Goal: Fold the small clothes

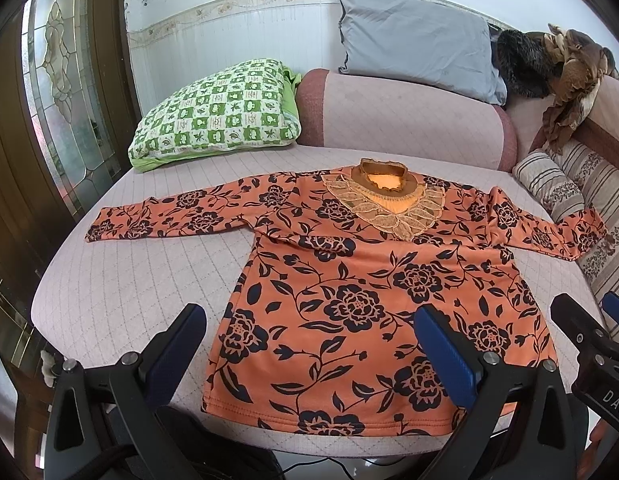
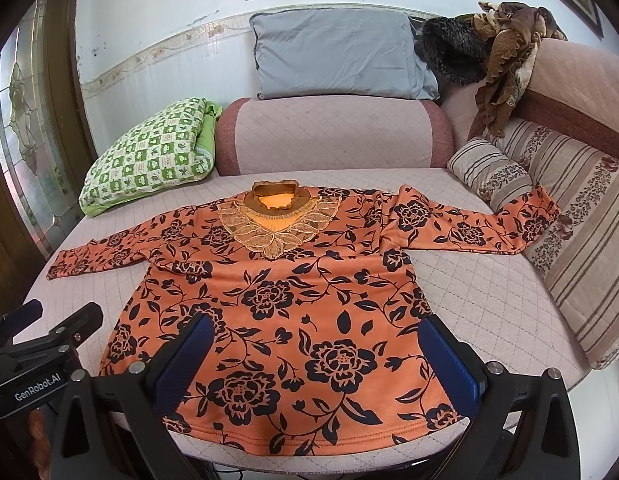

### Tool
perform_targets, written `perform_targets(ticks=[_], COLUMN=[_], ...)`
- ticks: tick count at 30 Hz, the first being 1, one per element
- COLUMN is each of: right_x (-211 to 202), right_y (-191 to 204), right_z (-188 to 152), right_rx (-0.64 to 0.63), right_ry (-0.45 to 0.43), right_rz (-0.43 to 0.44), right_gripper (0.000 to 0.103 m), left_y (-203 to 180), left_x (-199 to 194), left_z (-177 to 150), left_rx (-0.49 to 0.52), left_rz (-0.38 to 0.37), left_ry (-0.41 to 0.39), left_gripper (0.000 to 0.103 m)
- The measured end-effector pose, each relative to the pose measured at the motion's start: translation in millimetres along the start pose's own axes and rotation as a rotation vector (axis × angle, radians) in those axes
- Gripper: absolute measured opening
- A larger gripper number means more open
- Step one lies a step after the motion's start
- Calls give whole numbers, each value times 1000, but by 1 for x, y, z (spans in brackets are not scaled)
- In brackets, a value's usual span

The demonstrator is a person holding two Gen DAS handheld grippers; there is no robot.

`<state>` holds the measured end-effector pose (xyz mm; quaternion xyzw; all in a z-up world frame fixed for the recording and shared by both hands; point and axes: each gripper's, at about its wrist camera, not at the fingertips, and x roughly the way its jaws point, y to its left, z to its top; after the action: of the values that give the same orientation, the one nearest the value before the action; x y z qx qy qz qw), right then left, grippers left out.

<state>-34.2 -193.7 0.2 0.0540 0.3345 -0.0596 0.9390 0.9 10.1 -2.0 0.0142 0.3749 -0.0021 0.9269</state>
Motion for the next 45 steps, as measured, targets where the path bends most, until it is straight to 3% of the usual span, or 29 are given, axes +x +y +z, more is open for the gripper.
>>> perform_targets(ticks=[10,14,18,21,25,29,33,39,41,42,43,45], right_x=[1,15,43,60,82,113,171,236,251,256,264,265], right_y=[0,-9,-59,-111,-218,-300,-360,-394,-393,-392,-394,-388], right_z=[-1,-5,-16,-12,19,63,103,118,119,122,126,135], right_rx=[3,46,222,330,495,490,433,393,346,338,354,317], right_ry=[1,64,162,152,39,-32,15,104,103,114,157,160], right_rz=[5,88,188,176,24,-282,-497,-702,-748,-738,-687,-651], right_gripper=[103,103,103,103,103,101,89,89,79,39,5,5], left_y=[0,10,22,24,20,14,8,4,5,6,10,16], left_x=[2,15,47,76,107,130,150,187,203,208,214,218], left_z=[-2,-6,-15,-23,-26,-15,4,14,5,2,-2,-6], left_rx=[0,-27,-49,-40,-30,-31,-2,19,40,44,45,29], left_rz=[-5,-22,-25,-34,-71,-100,-89,-92,-71,-60,-54,-59], left_ry=[7,39,116,179,221,209,160,143,181,191,201,206], left_gripper=[103,103,103,103,103,103,103,103,103,103,103,103])
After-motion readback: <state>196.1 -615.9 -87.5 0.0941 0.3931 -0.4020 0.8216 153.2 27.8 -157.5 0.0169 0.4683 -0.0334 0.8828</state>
